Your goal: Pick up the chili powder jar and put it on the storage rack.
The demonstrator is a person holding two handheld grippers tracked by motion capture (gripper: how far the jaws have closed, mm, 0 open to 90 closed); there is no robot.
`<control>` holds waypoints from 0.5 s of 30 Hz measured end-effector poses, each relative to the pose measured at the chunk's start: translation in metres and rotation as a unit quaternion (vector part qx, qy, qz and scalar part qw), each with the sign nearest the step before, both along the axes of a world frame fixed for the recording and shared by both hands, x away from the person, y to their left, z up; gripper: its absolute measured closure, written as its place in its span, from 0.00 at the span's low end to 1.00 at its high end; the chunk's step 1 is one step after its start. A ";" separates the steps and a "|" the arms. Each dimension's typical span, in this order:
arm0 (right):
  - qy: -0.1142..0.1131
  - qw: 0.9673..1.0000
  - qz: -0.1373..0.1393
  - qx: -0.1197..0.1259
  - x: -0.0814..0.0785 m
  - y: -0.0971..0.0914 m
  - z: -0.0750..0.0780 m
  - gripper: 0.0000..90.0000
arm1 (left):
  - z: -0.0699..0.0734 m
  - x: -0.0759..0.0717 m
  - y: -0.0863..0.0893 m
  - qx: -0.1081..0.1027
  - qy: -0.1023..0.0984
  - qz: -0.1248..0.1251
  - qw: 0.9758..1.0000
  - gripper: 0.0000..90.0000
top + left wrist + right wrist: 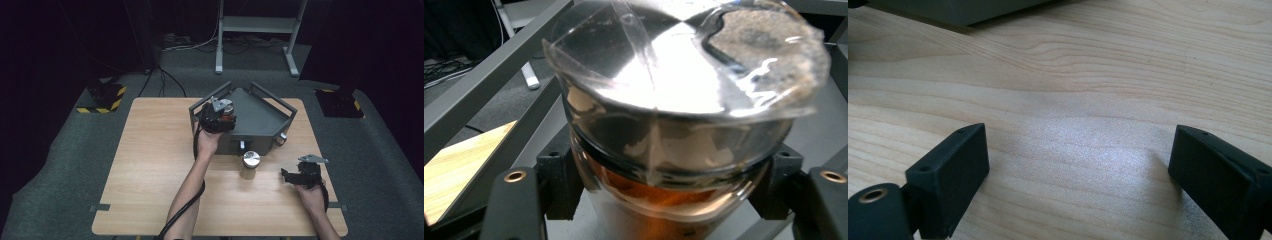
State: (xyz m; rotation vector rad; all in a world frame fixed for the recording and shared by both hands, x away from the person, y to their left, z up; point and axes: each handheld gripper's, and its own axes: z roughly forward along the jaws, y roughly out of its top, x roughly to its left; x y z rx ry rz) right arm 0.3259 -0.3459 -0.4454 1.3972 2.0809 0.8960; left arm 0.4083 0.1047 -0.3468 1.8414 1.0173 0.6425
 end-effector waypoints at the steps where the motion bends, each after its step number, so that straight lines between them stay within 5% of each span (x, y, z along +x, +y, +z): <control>1: 0.000 1.000 0.000 0.000 0.000 0.000 0.000 0.10 | 0.000 0.000 0.000 0.001 0.000 -0.001 1.000 0.33; 8: 0.000 1.000 -0.001 0.000 0.000 0.000 0.000 0.10 | -0.002 0.000 0.004 -0.002 -0.003 -0.012 1.000 0.21; 15: 0.000 1.000 -0.001 0.000 0.000 0.000 0.000 0.10 | -0.004 -0.007 0.002 0.005 -0.011 0.004 1.000 0.06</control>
